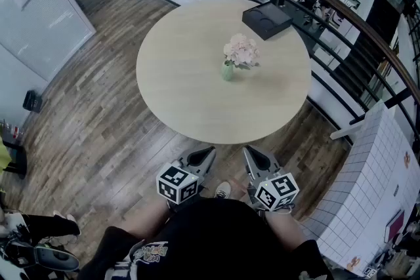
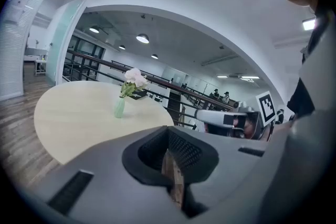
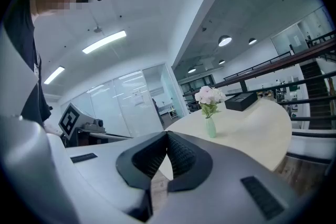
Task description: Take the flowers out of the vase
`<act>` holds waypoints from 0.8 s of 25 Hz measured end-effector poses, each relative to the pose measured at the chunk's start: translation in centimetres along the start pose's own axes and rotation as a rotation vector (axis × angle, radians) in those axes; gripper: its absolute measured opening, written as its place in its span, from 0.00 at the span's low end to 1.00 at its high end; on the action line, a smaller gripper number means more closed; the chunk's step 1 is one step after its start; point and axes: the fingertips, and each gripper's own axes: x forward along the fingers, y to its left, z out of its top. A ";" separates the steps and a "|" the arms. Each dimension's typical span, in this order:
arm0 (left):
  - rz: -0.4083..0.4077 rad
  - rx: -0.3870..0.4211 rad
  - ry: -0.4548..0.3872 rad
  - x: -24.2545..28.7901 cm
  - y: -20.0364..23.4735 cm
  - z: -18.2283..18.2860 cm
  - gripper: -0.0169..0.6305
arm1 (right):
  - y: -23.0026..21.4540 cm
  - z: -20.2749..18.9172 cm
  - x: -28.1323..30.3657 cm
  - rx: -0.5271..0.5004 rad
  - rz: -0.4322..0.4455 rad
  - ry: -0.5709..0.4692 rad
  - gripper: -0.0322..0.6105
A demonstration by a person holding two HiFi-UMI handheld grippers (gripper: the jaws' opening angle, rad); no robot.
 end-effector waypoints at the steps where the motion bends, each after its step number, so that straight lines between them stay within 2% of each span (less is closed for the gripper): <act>1: 0.000 0.000 0.000 0.0 0.0 -0.1 0.04 | 0.1 -0.1 0.0 0.001 0.000 0.002 0.08; 7: 0.001 -0.003 -0.001 0.4 0.2 0.0 0.04 | -0.1 0.3 0.2 -0.010 0.016 -0.013 0.08; 11: -0.003 -0.014 0.001 0.1 1.3 1.4 0.04 | 0.3 1.7 1.6 -0.011 0.019 -0.020 0.08; 20: 0.002 -0.034 -0.006 0.2 1.2 0.3 0.04 | -0.2 0.6 1.0 0.020 0.016 -0.027 0.08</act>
